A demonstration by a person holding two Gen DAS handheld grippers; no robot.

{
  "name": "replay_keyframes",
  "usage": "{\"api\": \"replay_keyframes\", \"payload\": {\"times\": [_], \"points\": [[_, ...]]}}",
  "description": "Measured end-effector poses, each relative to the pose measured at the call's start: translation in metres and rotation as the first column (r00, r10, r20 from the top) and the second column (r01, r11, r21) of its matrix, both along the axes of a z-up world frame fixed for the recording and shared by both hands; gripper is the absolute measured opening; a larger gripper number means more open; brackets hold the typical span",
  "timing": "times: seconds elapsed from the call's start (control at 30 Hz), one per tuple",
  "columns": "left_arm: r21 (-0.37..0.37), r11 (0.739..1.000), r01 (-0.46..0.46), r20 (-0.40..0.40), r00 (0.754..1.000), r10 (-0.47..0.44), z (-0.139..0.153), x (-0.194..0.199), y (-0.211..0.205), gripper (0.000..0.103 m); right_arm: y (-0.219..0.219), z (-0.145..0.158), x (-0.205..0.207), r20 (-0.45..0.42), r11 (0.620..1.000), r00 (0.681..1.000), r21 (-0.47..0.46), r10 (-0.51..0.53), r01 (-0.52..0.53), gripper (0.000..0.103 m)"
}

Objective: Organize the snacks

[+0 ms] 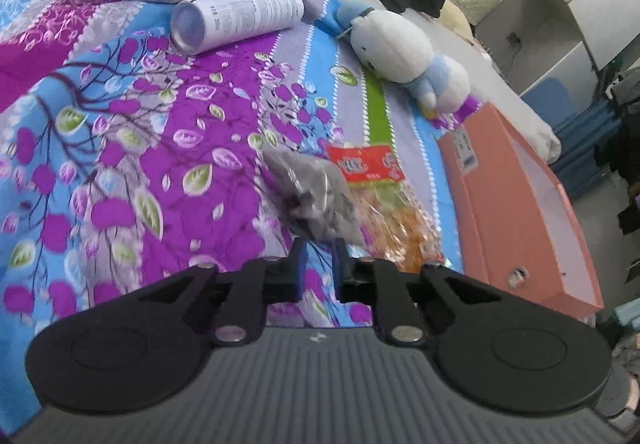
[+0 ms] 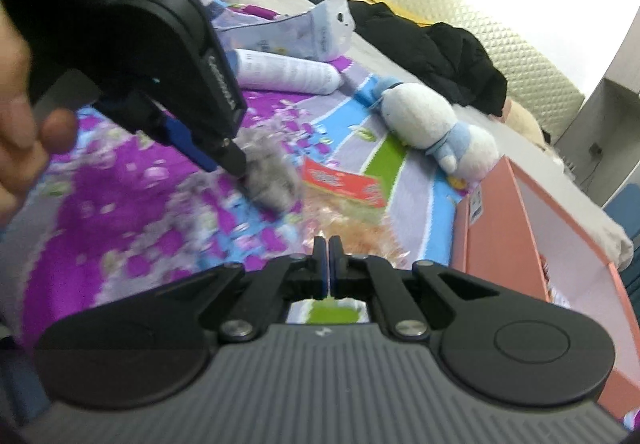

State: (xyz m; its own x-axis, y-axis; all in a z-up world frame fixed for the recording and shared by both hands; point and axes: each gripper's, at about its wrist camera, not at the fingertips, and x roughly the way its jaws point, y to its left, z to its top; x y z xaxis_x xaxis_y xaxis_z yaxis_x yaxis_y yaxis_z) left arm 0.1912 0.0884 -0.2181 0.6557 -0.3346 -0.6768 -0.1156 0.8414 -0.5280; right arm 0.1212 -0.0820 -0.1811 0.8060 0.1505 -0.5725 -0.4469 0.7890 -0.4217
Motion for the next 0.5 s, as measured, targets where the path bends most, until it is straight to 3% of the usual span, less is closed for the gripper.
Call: {"api": "replay_keyframes", "payload": {"times": [0.27, 0.37, 0.4, 0.43, 0.5], "points": [[0.061, 0.998, 0.03, 0.017, 0.999, -0.031, 0.015, 0.003, 0.005, 0.018, -0.023, 0.007, -0.004, -0.046, 0.991, 0.998, 0.12, -0.047, 0.052, 0.005], [0.063, 0.997, 0.037, 0.023, 0.999, -0.039, 0.017, 0.014, 0.005, 0.048, -0.037, 0.007, 0.01, -0.094, 0.974, 0.992, 0.206, -0.079, 0.097, 0.006], [0.067, 0.997, 0.03, 0.027, 0.999, -0.032, 0.017, 0.017, 0.006, 0.059, -0.041, 0.006, 0.016, -0.111, 0.967, 0.99, 0.229, -0.089, 0.113, 0.014], [0.07, 0.997, 0.023, 0.029, 0.999, -0.025, 0.017, 0.021, 0.006, 0.063, -0.045, 0.004, 0.021, -0.126, 0.961, 0.987, 0.246, -0.097, 0.126, 0.036], [0.06, 0.998, 0.011, 0.017, 1.0, -0.012, 0.014, 0.03, 0.007, 0.066, -0.05, 0.001, 0.03, -0.135, 0.953, 0.985, 0.271, -0.104, 0.137, 0.067]]}}
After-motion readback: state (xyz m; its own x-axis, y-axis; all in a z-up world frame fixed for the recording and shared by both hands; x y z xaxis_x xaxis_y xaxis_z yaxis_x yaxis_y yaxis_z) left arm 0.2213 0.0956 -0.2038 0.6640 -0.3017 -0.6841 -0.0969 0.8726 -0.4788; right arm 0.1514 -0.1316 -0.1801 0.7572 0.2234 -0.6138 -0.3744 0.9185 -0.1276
